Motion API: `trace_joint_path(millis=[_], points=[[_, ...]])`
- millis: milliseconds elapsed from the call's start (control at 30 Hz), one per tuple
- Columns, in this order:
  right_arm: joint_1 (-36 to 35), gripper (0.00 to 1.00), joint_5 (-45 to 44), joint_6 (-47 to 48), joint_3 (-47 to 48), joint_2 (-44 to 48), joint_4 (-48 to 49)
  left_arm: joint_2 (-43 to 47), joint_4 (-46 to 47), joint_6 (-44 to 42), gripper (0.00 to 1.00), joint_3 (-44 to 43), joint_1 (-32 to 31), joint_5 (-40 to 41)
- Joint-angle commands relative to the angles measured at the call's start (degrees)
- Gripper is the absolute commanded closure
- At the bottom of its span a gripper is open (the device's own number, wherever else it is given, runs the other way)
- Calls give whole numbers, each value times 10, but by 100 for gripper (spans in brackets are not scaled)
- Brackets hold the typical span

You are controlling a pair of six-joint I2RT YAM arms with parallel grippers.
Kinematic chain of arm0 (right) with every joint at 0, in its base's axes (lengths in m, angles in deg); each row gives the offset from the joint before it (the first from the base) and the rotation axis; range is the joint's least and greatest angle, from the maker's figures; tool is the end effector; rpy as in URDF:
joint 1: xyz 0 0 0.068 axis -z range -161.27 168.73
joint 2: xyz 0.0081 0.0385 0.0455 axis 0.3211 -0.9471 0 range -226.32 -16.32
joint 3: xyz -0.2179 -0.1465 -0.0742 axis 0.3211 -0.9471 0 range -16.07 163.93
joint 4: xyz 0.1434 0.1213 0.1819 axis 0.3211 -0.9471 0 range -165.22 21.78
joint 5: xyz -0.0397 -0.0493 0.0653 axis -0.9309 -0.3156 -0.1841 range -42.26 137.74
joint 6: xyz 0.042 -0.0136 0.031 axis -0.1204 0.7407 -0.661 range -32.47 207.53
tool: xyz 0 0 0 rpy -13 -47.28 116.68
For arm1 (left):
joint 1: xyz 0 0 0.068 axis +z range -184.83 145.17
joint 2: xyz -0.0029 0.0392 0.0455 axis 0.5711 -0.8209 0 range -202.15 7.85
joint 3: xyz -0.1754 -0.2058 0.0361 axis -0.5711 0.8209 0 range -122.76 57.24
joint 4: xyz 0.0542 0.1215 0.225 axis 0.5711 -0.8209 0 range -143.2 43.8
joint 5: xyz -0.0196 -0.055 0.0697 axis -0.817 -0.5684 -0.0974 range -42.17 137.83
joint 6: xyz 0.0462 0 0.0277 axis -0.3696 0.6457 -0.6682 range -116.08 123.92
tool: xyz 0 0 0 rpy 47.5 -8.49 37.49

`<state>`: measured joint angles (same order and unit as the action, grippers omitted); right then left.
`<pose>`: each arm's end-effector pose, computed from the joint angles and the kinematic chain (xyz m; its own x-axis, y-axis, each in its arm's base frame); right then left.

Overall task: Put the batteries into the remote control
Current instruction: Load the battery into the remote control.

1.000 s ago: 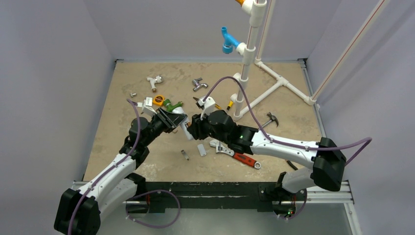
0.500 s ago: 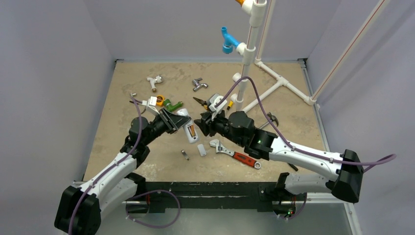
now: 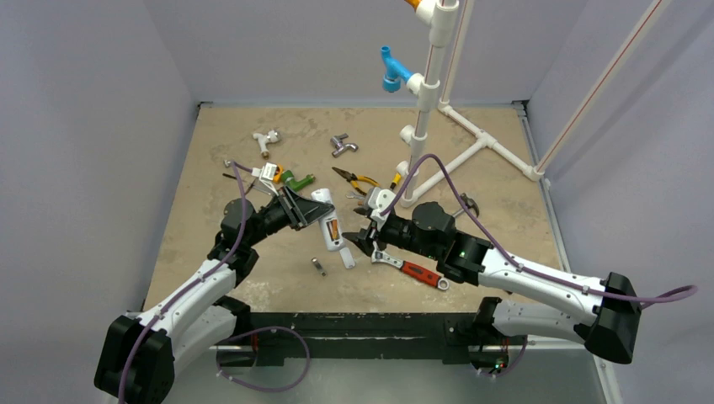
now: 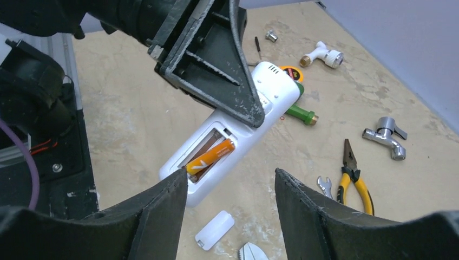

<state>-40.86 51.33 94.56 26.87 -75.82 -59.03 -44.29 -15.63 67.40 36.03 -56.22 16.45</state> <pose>0.1229 0.2138 0.3146 0.0446 -0.1651 -0.9853 -0.8934 0.4348 -0.1133 0.1825 -0.0915 0.2469 -0.7150 -0.5403 -0.4436 0.3503 0.2723 -0.8962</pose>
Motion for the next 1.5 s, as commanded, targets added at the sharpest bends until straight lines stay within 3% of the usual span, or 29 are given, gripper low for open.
trace_joint_path(millis=[0, 67, 100, 133, 433, 800, 1167, 1467], points=[[15, 42, 15, -17, 12, -6, 55, 3, 45, 1, 100, -25, 0, -22], [15, 42, -7, -17, 12, -14, 78, 2, 45, 1, 100, -25, 0, -20], [15, 55, -17, -130, 13, -19, 89, 3, 44, 2, 100, -25, 0, -19], [15, 57, -28, -168, 15, -24, 99, 3, 43, 2, 100, -24, 1, -17], [15, 65, -77, -355, 79, -87, 24, 0, 13, -8, 100, -30, 0, 5], [15, 66, -78, -394, 103, -109, -35, -5, 12, -13, 100, -32, 0, 12], [14, 67, -64, -393, 106, -125, -38, -15, 20, -11, 100, -34, 0, 11], [15, 74, -60, -392, 108, -139, -30, -16, 20, -12, 100, -33, 0, 12]])
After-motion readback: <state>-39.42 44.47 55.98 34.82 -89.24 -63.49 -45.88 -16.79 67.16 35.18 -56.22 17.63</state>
